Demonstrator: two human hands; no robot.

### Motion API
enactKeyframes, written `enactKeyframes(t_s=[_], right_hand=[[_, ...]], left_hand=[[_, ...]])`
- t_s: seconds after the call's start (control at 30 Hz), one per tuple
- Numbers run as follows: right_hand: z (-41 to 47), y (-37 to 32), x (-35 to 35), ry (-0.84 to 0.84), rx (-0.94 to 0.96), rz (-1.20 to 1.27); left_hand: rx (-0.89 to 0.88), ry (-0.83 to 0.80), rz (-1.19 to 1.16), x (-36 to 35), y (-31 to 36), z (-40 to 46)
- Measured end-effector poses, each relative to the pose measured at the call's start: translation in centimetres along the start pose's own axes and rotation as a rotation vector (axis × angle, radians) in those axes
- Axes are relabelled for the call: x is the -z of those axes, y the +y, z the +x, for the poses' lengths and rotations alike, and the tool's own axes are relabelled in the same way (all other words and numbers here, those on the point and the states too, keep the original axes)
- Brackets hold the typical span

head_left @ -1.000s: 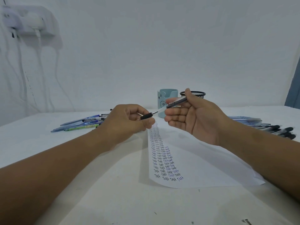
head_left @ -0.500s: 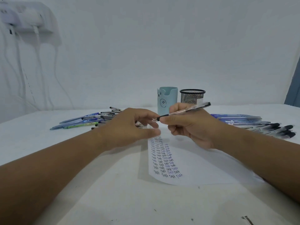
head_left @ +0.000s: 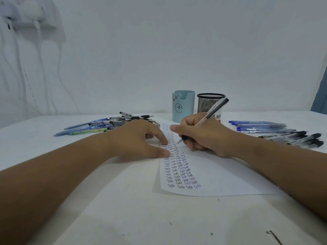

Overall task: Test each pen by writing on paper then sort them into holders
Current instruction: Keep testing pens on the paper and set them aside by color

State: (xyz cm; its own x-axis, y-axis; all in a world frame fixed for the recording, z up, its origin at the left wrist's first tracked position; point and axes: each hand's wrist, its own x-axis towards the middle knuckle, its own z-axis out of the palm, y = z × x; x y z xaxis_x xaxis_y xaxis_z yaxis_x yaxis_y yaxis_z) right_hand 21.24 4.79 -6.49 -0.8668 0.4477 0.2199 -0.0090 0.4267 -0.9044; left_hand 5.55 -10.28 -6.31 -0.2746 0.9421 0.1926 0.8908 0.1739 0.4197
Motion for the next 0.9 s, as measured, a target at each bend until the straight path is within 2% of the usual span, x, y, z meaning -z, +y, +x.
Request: enactKeyframes(t_s=[0.33,0.9], right_hand=[[-0.04,0.58,-0.24,0.040,0.049,-0.197],[-0.07,0.52,-0.24,0.013,0.059,-0.204]], left_hand=[[0.008,0.001,-0.024,-0.20,-0.24,0.26],[0.006,0.000,-0.024,-0.19,-0.13,0.21]])
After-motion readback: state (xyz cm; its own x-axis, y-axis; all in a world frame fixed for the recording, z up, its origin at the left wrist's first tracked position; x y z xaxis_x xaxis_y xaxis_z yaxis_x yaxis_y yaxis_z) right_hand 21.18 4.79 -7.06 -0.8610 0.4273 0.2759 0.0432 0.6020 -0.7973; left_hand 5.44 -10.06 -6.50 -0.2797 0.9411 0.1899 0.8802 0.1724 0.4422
